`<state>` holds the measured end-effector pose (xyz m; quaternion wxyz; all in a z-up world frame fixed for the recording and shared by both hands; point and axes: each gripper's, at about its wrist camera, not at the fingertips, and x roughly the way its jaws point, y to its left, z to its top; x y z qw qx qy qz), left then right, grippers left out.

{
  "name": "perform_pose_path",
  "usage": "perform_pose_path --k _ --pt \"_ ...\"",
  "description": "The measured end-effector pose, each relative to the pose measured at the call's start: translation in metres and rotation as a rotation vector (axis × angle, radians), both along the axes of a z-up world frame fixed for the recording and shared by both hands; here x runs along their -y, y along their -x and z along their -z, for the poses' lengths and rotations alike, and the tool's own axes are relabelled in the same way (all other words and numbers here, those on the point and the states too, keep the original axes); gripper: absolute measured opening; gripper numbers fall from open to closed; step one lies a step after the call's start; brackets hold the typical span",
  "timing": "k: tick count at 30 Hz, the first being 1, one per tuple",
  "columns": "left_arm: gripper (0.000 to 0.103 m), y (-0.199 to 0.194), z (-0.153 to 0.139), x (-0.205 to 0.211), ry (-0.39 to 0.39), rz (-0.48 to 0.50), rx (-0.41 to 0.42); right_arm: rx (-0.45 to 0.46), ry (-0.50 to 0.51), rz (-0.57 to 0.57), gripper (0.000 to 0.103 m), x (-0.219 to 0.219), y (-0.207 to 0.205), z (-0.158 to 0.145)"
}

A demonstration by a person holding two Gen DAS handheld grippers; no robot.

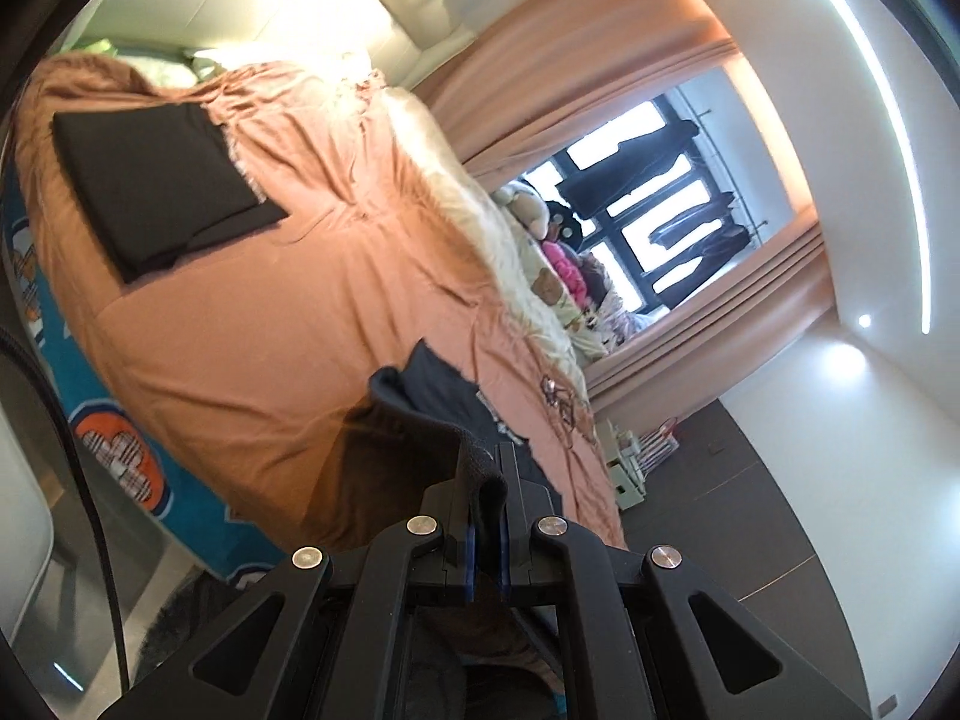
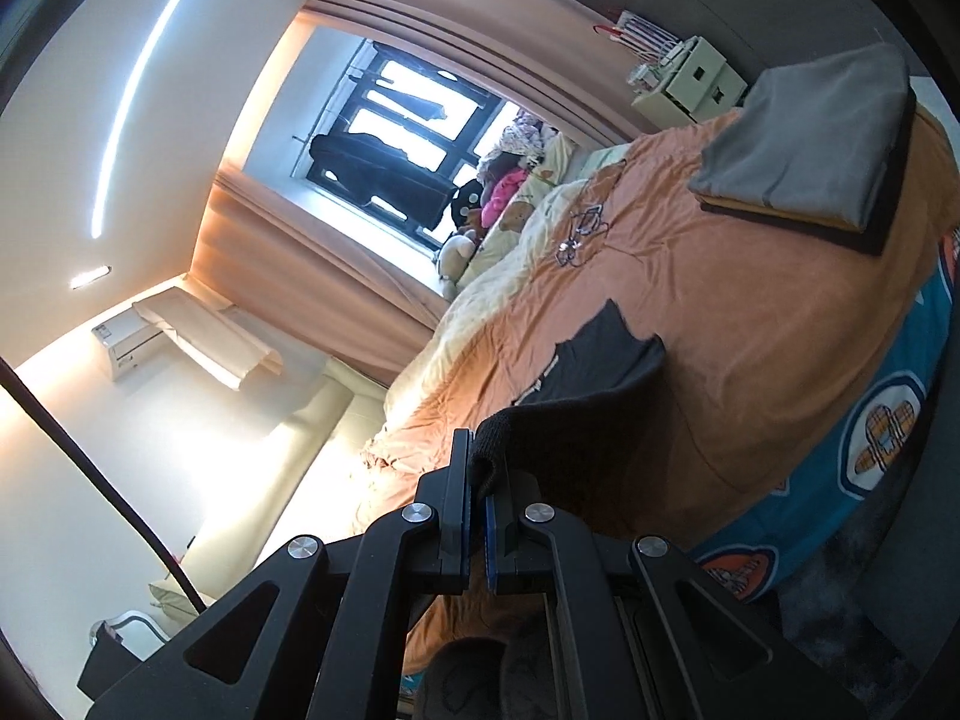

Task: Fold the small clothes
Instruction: 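Lift the hem with both tools and fold it over toward the collar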

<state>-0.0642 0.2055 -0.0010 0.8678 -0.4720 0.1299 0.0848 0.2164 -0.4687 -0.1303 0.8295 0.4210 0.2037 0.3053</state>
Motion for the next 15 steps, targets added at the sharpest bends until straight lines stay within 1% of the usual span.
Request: perform_pose_path --k 4,7,11,15 --pt "0.004 -0.012 -0.016 -0.002 -0.020 0.004 0.012 0.029 0.001 0.003 0.000 -0.007 -0.026 -0.009" --pt "0.004 -0.020 -0.023 -0.006 -0.017 0.004 0.025 0.043 -0.014 -0.003 0.000 -0.012 -0.045 -0.010" --pt "0.004 -0.031 -0.032 -0.010 -0.027 0.008 0.023 0.057 -0.006 -0.007 0.000 -0.020 -0.071 -0.011" --pt "0.004 -0.043 -0.038 -0.014 -0.026 0.004 0.026 0.055 -0.016 -0.008 0.000 -0.022 -0.090 -0.007"
